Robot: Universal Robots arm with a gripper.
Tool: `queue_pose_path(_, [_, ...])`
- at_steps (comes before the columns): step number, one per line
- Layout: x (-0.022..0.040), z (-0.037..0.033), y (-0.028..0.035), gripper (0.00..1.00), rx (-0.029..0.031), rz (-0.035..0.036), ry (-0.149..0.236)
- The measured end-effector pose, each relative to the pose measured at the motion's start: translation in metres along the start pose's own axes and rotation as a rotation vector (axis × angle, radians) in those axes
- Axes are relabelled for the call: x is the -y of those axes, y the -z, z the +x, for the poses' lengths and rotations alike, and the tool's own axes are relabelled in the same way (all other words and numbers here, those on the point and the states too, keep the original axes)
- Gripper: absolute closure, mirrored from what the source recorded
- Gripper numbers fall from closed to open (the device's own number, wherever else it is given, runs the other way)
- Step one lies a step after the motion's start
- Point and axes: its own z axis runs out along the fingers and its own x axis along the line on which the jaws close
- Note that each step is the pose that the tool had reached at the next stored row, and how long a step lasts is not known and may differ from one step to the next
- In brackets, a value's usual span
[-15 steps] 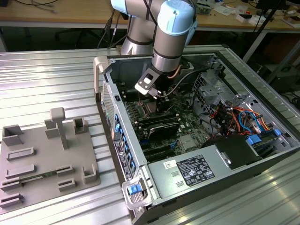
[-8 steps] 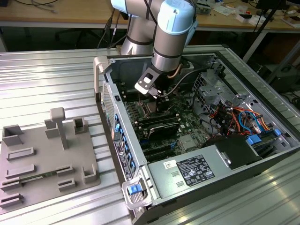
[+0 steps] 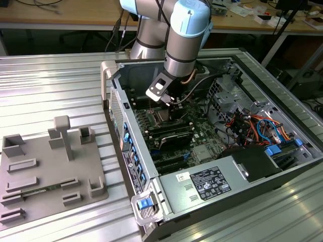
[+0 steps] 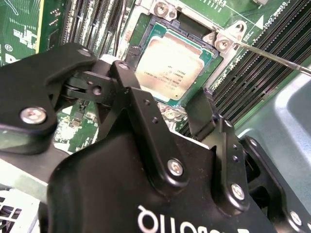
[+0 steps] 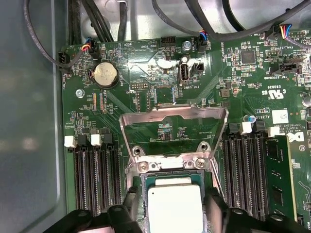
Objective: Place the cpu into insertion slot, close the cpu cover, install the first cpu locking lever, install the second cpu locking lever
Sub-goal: 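Place the cpu into insertion slot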
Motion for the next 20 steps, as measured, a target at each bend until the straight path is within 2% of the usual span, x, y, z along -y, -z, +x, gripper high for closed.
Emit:
queue_pose_path(1, [0.0,0.0,0.0,0.28,0.0001,-0.0001,0.0])
queue_pose_path(3, [0.0004,0.0,-0.0002,0.28,-0.0005,-0.0001,0.002])
queue_pose_path(7, [0.0037,-0.0002,-0.0008,0.28,-0.0064,-0.0002,0.03])
queue_pose_path(15, [0.0053,-0.0004,-0.0007,0.28,-0.0067,-0.0002,0.033])
queue_pose_path(18, [0.0052,-0.0004,-0.0007,0.29,-0.0068,-0.0002,0.033])
queue_pose_path(19, [0.0051,-0.0004,-0.0007,0.36,-0.0068,-0.0001,0.033])
queue_pose_path(20, [0.0049,-0.0004,-0.0007,0.36,-0.0068,-0.0001,0.033])
